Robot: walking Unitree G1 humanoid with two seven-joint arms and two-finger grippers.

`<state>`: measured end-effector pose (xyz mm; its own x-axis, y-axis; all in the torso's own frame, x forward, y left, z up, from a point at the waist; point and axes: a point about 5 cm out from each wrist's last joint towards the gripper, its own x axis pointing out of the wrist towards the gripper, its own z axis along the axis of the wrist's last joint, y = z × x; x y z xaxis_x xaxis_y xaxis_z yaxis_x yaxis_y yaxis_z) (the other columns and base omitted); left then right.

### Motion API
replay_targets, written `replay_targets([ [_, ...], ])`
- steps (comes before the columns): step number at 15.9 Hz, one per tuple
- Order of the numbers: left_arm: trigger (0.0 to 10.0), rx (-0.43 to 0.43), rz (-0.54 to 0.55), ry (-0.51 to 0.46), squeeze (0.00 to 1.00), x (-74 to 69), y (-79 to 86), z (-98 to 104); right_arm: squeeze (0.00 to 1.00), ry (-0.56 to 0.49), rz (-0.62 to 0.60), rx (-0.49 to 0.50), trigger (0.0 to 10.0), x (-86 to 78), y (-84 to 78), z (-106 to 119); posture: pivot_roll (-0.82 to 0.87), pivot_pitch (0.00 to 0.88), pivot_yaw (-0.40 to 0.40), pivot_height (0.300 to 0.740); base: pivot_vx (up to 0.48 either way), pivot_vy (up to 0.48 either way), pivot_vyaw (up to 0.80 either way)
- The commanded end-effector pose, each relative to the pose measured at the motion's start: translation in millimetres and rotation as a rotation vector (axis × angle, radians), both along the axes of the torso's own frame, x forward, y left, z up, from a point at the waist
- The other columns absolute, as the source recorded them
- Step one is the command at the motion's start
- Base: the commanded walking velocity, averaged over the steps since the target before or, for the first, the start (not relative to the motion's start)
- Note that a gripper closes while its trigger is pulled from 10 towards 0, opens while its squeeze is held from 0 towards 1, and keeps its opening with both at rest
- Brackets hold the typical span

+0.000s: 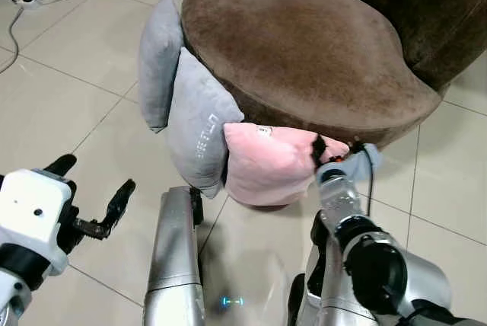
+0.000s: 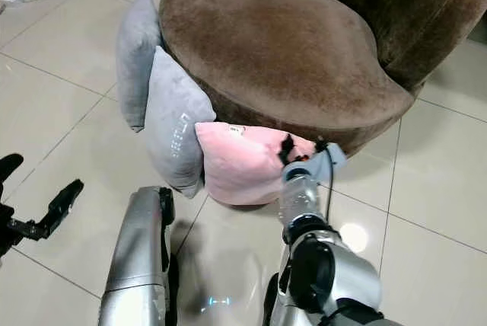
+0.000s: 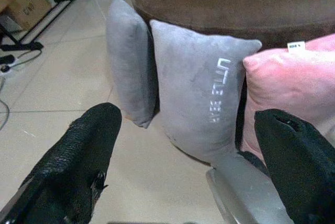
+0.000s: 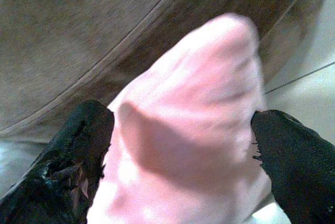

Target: Move the pillow to the sofa from floor

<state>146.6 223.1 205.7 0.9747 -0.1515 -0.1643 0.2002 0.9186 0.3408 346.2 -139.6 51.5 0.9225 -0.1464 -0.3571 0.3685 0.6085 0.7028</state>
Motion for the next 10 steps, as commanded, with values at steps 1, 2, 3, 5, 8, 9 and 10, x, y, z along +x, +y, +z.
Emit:
replay_targets([
  [1,10.0,0.01,-0.006,0.001,0.0,-4.3,-1.5,2.9,0.0,-0.02,0.006,0.031,10.0,2.3,5.7,3.2,0.43,0.212,-0.019,0.46,0.0,0.0,0.0],
  [2,10.0,0.009,-0.008,0.003,0.0,-4.7,-2.1,2.7,0.0,-0.029,0.045,0.023,10.0,3.7,14.5,5.5,0.43,0.217,-0.02,0.46,0.0,0.0,0.0],
  [3,10.0,0.008,-0.011,0.007,0.0,-5.0,-2.3,2.4,0.0,0.008,0.11,-0.036,10.0,1.4,25.4,2.0,0.43,0.218,-0.019,0.46,0.0,0.0,0.0],
  [5,10.0,0.01,-0.015,0.011,0.0,-6.0,-3.0,2.3,0.0,0.09,0.182,-0.119,10.0,-5.7,37.9,-7.7,0.43,0.216,-0.017,0.46,0.0,0.0,0.0],
  [8,10.0,0.011,-0.024,0.021,0.0,-7.4,-4.5,1.6,0.0,0.196,0.233,-0.219,5.4,-15.7,46.2,-20.3,0.43,0.224,-0.016,0.46,0.0,0.0,0.0],
  [9,10.0,0.01,-0.025,0.022,0.0,-7.5,-4.6,1.6,0.0,0.21,0.232,-0.223,4.4,-17.0,46.3,-22.0,0.43,0.225,-0.017,0.46,0.0,0.0,0.0],
  [10,10.0,0.01,-0.027,0.023,0.0,-7.5,-4.9,1.5,0.0,0.233,0.223,-0.212,1.8,-19.5,46.9,-25.0,0.44,0.227,-0.016,0.46,0.0,0.0,0.0],
])
